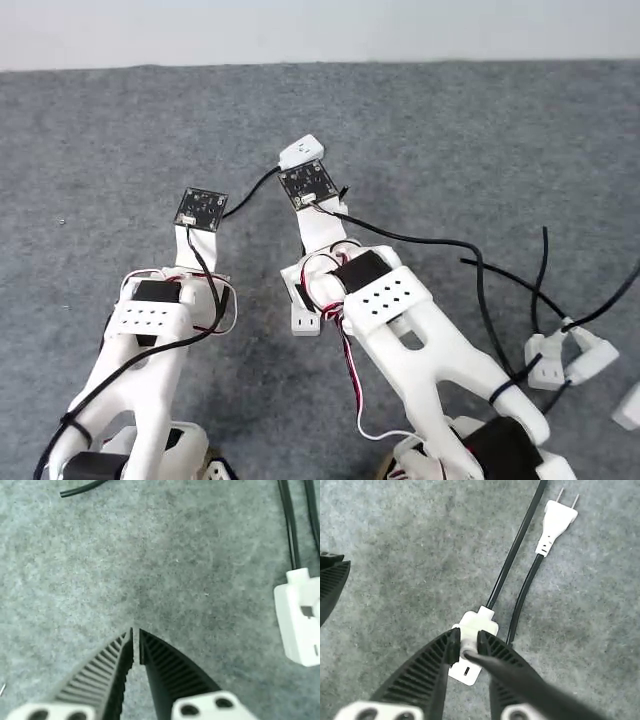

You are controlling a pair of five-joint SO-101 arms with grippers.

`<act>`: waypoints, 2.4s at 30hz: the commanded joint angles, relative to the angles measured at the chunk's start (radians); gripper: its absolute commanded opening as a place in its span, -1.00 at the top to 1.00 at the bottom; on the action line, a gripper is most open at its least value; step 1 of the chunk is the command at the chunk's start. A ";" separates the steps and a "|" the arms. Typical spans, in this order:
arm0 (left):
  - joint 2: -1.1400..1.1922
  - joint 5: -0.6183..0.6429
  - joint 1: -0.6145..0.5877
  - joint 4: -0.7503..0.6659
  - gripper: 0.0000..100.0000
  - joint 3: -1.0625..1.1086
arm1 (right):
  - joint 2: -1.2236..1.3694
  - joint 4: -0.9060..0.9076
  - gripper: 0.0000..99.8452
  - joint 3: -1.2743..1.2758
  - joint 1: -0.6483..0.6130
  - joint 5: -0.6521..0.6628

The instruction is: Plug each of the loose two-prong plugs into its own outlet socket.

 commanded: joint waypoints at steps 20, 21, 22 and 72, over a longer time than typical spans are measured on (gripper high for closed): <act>-0.026 0.003 -0.005 -0.020 0.97 -0.047 | -0.004 0.064 0.98 -0.008 0.044 0.035; -0.026 0.003 -0.005 -0.020 0.97 -0.048 | -0.004 0.064 0.98 -0.008 0.044 0.035; -0.026 0.003 -0.005 -0.020 0.97 -0.048 | -0.002 0.064 0.98 -0.006 0.042 0.035; -0.020 0.003 0.002 -0.055 0.97 -0.042 | 0.237 0.298 0.99 -0.190 0.120 0.187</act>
